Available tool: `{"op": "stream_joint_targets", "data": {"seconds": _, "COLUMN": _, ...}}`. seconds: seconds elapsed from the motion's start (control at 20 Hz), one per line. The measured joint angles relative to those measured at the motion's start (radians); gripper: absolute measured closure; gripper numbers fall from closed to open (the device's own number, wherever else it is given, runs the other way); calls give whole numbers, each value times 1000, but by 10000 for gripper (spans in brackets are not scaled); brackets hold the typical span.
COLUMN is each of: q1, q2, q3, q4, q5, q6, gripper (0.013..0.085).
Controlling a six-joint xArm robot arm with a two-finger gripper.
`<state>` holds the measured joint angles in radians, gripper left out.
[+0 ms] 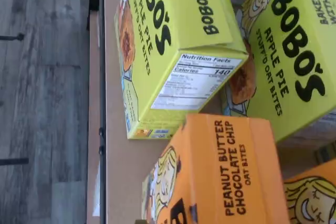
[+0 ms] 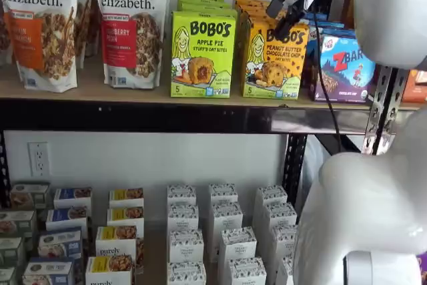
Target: Pick up the orange box on the top shelf, the fifth box from the left
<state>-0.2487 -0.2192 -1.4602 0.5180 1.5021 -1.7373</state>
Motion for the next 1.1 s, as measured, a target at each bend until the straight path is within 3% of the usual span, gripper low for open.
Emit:
{"op": "stream_joint_targets", "data": {"seconds": 0.3, "q1": 33, "q2": 27, "q3": -27, "q4": -62, "q5": -5, "q6": 19, "gripper": 130}}
{"op": "stream_joint_targets", "data": {"seconds": 0.7, "q1": 50, "q2": 89, "q3": -125, "q4": -109, "q5": 103, "q6": 43, "gripper": 130}}
{"op": "stream_joint_targets", "data": {"seconds": 1.1, "q1": 82, "q2": 90, "q3": -127, "q4": -170, "q5": 103, "q6": 61, "gripper": 130}}
